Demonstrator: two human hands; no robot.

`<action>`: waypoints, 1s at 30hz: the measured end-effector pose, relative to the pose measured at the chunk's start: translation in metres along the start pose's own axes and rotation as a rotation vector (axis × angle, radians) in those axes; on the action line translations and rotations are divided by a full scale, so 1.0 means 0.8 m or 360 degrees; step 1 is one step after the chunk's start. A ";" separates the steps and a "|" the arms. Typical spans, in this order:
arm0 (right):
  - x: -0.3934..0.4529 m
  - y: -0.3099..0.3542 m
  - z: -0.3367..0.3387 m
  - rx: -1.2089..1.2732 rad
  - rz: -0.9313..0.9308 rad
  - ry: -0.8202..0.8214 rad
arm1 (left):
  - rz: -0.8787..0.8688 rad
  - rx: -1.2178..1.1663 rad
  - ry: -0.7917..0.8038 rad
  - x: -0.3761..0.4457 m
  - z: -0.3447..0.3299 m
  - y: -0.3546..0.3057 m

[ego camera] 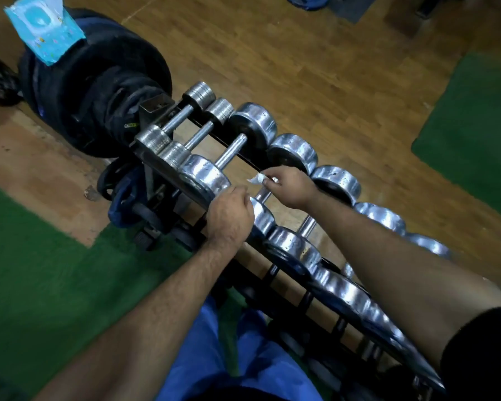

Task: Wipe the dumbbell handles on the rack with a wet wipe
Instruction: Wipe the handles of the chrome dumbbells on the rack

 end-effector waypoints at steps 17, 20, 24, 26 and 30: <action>0.029 -0.014 -0.015 -0.0920 0.0503 0.0269 | 0.0340 0.0174 0.0076 -0.006 -0.026 -0.019; 0.007 -0.004 -0.036 -0.0842 0.0702 0.0404 | 0.0410 0.0163 0.0148 0.004 -0.017 -0.023; 0.033 -0.030 0.000 -0.0832 0.0556 0.0248 | 0.0360 0.0056 0.0165 0.002 -0.023 -0.018; 0.033 -0.030 -0.003 -0.0850 0.0561 0.0228 | 0.0363 0.0013 0.0140 0.004 -0.029 -0.015; -0.005 -0.014 -0.028 -0.0743 0.0777 0.0380 | 0.0375 0.0030 0.0126 -0.001 -0.040 -0.017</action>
Point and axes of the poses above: each hand's wrist, its own x-axis towards the middle knuckle, its own z-axis out of the back of the hand, y = z × x, the point moved 3 cm from there along x, towards the middle knuckle, and after that the axes turned 2 degrees about x, right-handed, at the moved point
